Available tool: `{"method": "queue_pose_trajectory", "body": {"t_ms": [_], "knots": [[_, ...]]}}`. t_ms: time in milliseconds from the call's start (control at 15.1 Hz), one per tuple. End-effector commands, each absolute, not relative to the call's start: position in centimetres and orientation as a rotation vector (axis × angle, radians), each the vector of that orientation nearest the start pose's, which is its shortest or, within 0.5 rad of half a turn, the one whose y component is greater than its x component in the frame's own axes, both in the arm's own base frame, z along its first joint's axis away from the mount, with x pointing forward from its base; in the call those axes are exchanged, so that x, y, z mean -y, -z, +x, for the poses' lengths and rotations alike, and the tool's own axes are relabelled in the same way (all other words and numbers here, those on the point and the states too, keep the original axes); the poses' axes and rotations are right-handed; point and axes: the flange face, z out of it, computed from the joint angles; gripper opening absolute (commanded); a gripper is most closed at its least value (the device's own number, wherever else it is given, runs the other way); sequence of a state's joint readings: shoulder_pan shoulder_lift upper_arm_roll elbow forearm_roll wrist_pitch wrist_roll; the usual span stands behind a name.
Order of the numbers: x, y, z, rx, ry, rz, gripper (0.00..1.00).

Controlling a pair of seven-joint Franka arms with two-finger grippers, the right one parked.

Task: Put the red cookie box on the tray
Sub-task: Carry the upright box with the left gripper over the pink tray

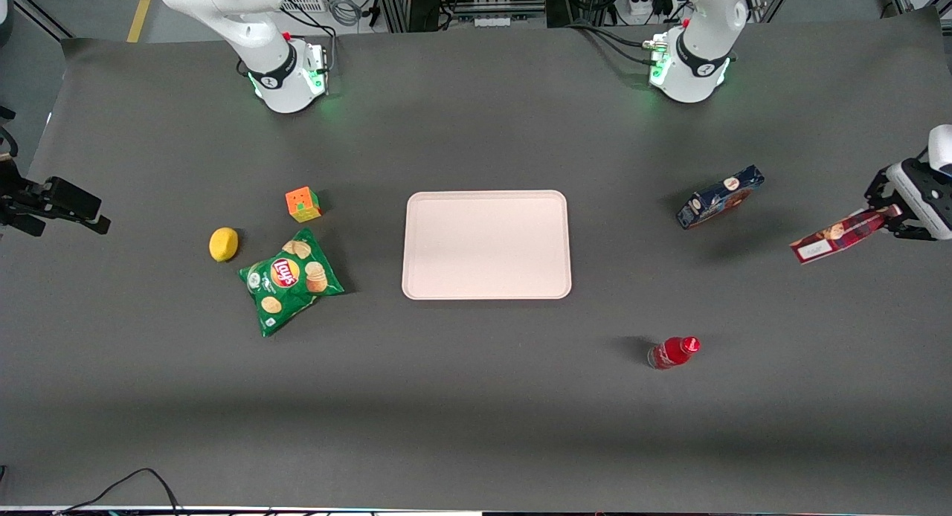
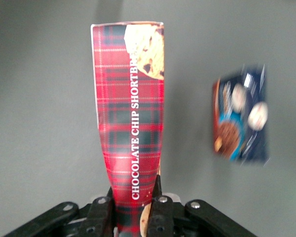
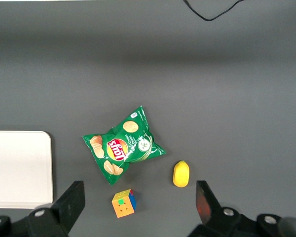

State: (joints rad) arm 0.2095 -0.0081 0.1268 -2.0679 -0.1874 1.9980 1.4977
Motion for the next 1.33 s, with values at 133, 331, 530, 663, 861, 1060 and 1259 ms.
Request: {"method": "queue_pose_trajectory", "body": {"t_ms": [133,331,530,663,861,1060,1259], "knots": [[-2.4,-51.1,53.3,-1.101,0.022,-3.168,0.0],[6.3,-51.9,53.3,-0.795,0.011,-3.319,0.0],[14.8,-52.3,52.5,-0.529,0.036,-3.372,0.0],[20.6,-52.3,51.1,-0.335,0.027,-3.387,0.0],[27.3,-51.0,49.1,-0.17,0.046,-3.393,0.0],[32.5,-47.5,48.1,-0.129,0.059,-3.348,0.0],[36.3,-42.5,47.5,-0.085,0.084,-3.26,0.0]]}}
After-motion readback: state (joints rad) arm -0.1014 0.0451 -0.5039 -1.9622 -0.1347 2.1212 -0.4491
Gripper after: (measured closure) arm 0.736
